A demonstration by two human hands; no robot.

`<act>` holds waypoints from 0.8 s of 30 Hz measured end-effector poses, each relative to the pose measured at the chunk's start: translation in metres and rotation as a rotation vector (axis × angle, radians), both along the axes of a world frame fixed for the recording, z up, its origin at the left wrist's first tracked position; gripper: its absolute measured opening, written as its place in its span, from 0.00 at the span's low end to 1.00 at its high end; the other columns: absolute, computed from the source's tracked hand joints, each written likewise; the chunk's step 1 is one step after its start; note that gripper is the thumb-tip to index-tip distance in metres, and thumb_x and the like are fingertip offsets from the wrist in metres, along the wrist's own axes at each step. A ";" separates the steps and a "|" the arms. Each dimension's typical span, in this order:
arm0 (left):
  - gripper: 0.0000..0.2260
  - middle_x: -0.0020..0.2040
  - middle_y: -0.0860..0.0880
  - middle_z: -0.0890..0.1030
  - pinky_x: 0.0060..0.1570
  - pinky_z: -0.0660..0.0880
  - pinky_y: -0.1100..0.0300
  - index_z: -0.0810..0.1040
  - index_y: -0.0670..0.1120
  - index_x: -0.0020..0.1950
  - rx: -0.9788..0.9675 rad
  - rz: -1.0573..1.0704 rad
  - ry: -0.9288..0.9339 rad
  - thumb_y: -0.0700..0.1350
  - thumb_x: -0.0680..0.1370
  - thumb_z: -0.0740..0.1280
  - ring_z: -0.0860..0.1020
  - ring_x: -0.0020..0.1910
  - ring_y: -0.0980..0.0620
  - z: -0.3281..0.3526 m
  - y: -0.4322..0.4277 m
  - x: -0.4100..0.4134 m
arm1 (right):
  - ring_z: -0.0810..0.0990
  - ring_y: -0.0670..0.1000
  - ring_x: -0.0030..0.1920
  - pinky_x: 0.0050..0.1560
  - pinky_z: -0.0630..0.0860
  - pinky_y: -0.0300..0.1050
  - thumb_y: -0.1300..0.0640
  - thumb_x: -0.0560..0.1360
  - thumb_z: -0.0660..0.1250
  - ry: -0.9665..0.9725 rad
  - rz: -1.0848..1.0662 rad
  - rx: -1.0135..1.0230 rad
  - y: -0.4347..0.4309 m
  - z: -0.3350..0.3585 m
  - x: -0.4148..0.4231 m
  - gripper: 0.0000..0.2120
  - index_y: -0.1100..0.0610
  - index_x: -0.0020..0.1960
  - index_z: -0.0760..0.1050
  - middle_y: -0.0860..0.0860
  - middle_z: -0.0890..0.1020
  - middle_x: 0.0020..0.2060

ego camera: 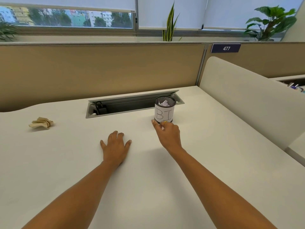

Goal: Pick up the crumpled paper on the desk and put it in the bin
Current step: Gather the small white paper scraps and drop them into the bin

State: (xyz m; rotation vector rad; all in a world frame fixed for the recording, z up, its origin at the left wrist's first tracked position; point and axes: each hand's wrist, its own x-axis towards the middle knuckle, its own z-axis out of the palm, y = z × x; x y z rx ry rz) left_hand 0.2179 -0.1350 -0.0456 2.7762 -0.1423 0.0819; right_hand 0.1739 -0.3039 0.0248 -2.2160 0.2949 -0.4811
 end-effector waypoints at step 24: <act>0.20 0.72 0.47 0.63 0.71 0.51 0.40 0.64 0.47 0.68 -0.023 0.052 -0.078 0.55 0.79 0.54 0.58 0.73 0.49 -0.008 -0.002 0.012 | 0.78 0.59 0.56 0.56 0.75 0.49 0.59 0.74 0.68 0.283 0.023 -0.417 -0.062 0.061 0.110 0.14 0.63 0.57 0.76 0.61 0.80 0.55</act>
